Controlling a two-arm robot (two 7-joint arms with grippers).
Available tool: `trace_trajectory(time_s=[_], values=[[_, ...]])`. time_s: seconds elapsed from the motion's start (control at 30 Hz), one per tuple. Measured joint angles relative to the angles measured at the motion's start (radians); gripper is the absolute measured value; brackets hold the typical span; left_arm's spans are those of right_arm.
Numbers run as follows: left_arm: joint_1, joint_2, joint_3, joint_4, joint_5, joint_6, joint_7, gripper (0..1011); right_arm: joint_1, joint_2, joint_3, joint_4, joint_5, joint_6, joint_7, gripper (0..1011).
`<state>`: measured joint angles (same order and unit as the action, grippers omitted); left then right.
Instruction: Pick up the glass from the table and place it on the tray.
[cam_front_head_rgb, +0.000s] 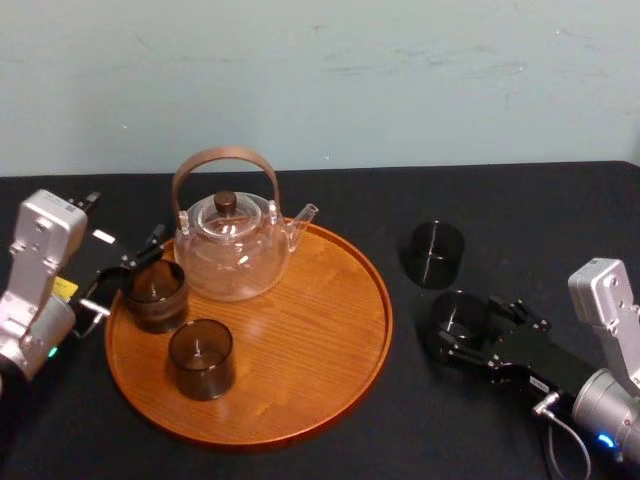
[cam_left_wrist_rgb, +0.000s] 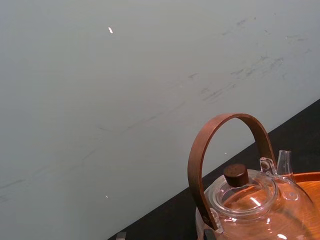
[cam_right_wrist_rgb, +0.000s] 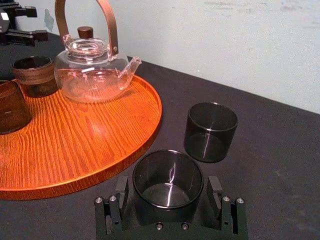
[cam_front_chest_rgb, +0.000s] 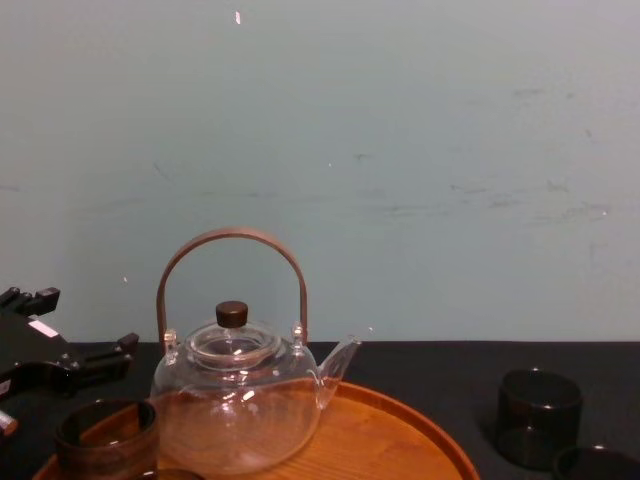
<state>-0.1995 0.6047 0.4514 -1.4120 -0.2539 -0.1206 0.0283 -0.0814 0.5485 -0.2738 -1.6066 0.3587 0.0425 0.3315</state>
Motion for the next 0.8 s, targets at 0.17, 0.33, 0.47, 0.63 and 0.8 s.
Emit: trace_trajectory(time_s=[0.17,0.33,0.47,0.63,0.8], values=[[0.0,0.0,0.0,0.0,0.0,0.0,0.0,1001,0.004,-0.012,0.006,0.015,-0.007,0.007,0.015,1002],[0.0,0.0,0.0,0.0,0.0,0.0,0.0,1002,0.006,-0.022,0.012,0.023,-0.015,0.011,0.025,1002],[0.0,0.0,0.0,0.0,0.0,0.0,0.0,1001,0.007,-0.029,0.016,0.029,-0.019,0.015,0.032,1002],[0.0,0.0,0.0,0.0,0.0,0.0,0.0,1001,0.011,-0.038,0.019,0.039,-0.026,0.02,0.037,1002],[0.0,0.0,0.0,0.0,0.0,0.0,0.0,1001,0.017,-0.046,0.019,0.051,-0.034,0.025,0.042,1002]])
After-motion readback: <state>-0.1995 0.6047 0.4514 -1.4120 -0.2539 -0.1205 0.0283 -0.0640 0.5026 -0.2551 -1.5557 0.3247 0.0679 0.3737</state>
